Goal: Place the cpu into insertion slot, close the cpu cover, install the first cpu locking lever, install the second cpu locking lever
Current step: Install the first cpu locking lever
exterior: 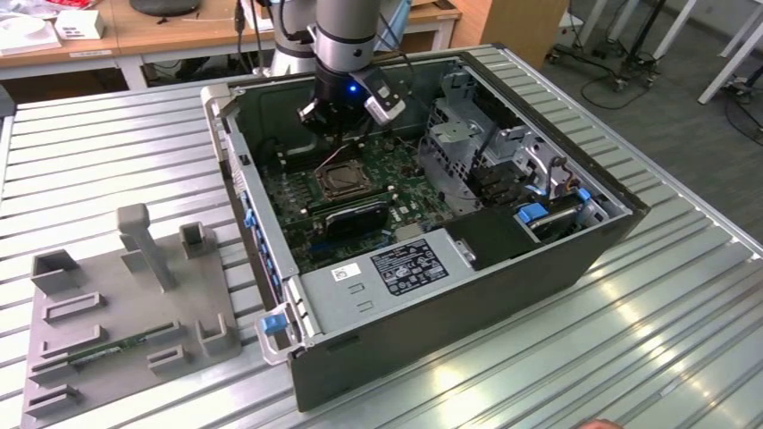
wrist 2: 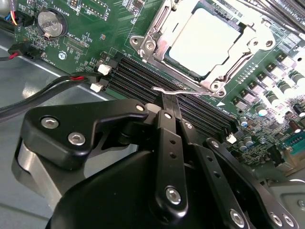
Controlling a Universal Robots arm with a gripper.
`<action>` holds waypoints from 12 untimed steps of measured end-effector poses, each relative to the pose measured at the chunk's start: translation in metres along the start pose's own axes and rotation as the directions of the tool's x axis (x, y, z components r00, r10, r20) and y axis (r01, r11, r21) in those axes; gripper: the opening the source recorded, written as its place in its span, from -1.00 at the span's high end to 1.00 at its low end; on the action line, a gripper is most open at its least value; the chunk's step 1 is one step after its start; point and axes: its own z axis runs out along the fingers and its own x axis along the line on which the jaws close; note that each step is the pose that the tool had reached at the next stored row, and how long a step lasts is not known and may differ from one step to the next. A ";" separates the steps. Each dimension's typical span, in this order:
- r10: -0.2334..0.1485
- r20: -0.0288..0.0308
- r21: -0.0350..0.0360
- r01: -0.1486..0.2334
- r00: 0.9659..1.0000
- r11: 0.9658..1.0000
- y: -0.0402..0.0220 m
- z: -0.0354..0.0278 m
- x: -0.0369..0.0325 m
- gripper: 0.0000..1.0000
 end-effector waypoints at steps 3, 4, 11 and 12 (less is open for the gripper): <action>0.000 0.000 0.000 0.000 1.000 1.000 0.0000 -0.0002 0.0000 0.79; 0.000 0.000 0.000 0.000 1.000 1.000 0.0001 -0.0004 0.0000 0.79; 0.000 0.000 0.000 0.000 1.000 1.000 0.0009 -0.0053 -0.0001 0.79; 0.000 0.000 0.000 0.000 1.000 1.000 0.0009 -0.0052 -0.0001 0.79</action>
